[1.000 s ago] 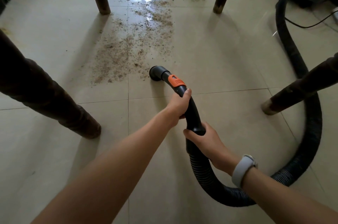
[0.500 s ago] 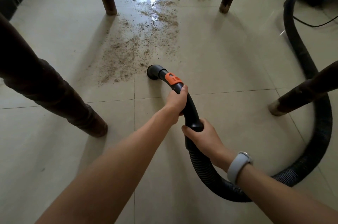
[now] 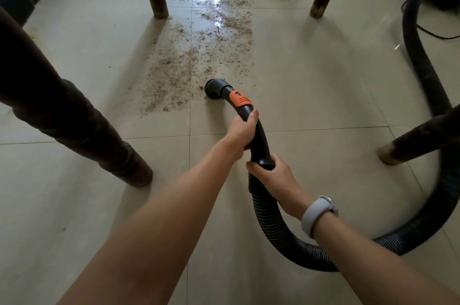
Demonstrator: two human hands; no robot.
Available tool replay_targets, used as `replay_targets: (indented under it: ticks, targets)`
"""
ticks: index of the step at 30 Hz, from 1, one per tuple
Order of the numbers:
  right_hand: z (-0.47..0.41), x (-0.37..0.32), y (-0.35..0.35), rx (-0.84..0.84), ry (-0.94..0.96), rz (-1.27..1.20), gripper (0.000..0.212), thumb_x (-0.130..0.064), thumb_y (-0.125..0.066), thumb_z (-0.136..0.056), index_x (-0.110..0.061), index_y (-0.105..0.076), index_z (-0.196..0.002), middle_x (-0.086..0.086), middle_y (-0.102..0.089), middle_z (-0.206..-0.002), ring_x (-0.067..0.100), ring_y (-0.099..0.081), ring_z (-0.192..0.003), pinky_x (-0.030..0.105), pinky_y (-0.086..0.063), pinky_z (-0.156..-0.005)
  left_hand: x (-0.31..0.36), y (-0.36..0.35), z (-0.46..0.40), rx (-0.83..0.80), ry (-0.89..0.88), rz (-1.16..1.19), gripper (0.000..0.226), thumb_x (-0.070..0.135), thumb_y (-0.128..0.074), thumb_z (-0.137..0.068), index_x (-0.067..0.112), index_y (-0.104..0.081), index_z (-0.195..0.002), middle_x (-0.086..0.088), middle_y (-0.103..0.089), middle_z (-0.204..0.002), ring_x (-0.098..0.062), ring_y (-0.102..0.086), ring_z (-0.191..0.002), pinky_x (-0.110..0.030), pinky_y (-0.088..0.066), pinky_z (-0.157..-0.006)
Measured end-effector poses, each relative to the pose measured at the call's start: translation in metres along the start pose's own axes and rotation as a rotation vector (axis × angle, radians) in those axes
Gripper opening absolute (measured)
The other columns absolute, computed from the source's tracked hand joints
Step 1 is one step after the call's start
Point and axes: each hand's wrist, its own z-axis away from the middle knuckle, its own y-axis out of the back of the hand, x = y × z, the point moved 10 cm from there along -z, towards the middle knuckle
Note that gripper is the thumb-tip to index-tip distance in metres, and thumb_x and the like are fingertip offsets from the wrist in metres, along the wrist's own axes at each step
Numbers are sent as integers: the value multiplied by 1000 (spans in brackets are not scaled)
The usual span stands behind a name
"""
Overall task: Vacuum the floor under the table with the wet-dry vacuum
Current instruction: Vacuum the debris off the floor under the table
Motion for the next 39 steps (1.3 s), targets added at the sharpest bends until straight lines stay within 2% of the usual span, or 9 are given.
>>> replay_targets:
  ticks: [11, 15, 20, 23, 27, 30, 32, 36, 39]
  targets:
    - [32, 16, 10, -49, -14, 87, 17, -17, -67, -83, -14, -53, -92, 14, -63, -82, 27, -65, -71, 40, -55, -67, -34, -4, 22, 12, 75, 64, 42, 36, -41, -99, 11, -38, -133, -10, -53, -116, -24, -53, -99, -38, -48, -87]
    - [44, 29, 18, -114, -69, 23, 16, -10, -65, -85, -8, -52, -94, 16, -61, -73, 30, -64, -63, 40, -53, -62, -50, -10, 31, 55, 115, 53, 44, 37, -41, -98, 12, -33, -134, -10, -52, -121, -29, -53, -109, -46, -47, -96]
    - [32, 17, 11, -21, 10, 122, 17, -17, -69, -81, -16, -54, -88, 12, -63, -76, 27, -64, -66, 41, -53, -65, -40, 5, 21, 81, 94, 60, 43, 38, -41, -98, 10, -39, -130, -13, -54, -122, -28, -54, -105, -42, -48, -92]
    - [20, 3, -4, 26, 61, 164, 19, -24, -70, -79, -22, -52, -87, 5, -63, -79, 24, -65, -71, 42, -54, -70, -25, 20, 12, 82, 61, 100, 41, 38, -41, -99, 8, -43, -127, -11, -55, -114, -25, -53, -99, -38, -47, -85]
    - [7, -13, -22, 79, 89, 221, 26, -30, -68, -79, -21, -50, -96, -1, -62, -76, 14, -64, -61, 27, -52, -57, -10, 41, 0, 94, 21, 116, 40, 39, -43, -98, 7, -47, -122, -15, -59, -116, -30, -57, -103, -40, -49, -87]
    - [2, -19, -34, 78, 101, 232, 26, -29, -65, -83, -19, -48, -100, -4, -58, -74, 5, -57, -51, 10, -40, -41, -4, 51, -4, 83, 15, 113, 38, 37, -44, -98, 5, -48, -119, -18, -59, -120, -33, -58, -107, -43, -50, -90]
    - [1, -17, -38, 62, 93, 200, 25, -26, -65, -84, -16, -48, -99, -5, -56, -72, 1, -53, -48, 7, -35, -37, -3, 51, -5, 66, 10, 97, 40, 36, -44, -99, 3, -48, -122, -18, -59, -119, -31, -58, -102, -41, -50, -86]
    - [-1, -11, -38, -3, 69, 170, 22, -25, -68, -83, -17, -51, -94, -2, -59, -77, 9, -59, -63, 21, -48, -55, -9, 49, -2, 83, 16, 57, 40, 35, -42, -99, 5, -44, -126, -11, -55, -109, -25, -53, -97, -37, -46, -83]
    - [4, -4, -37, -70, 45, 154, 21, -22, -67, -83, -15, -52, -95, 0, -61, -75, 12, -61, -61, 26, -52, -57, -17, 51, 2, 90, 37, 53, 40, 35, -41, -99, 8, -41, -128, -9, -54, -110, -24, -53, -98, -36, -47, -81]
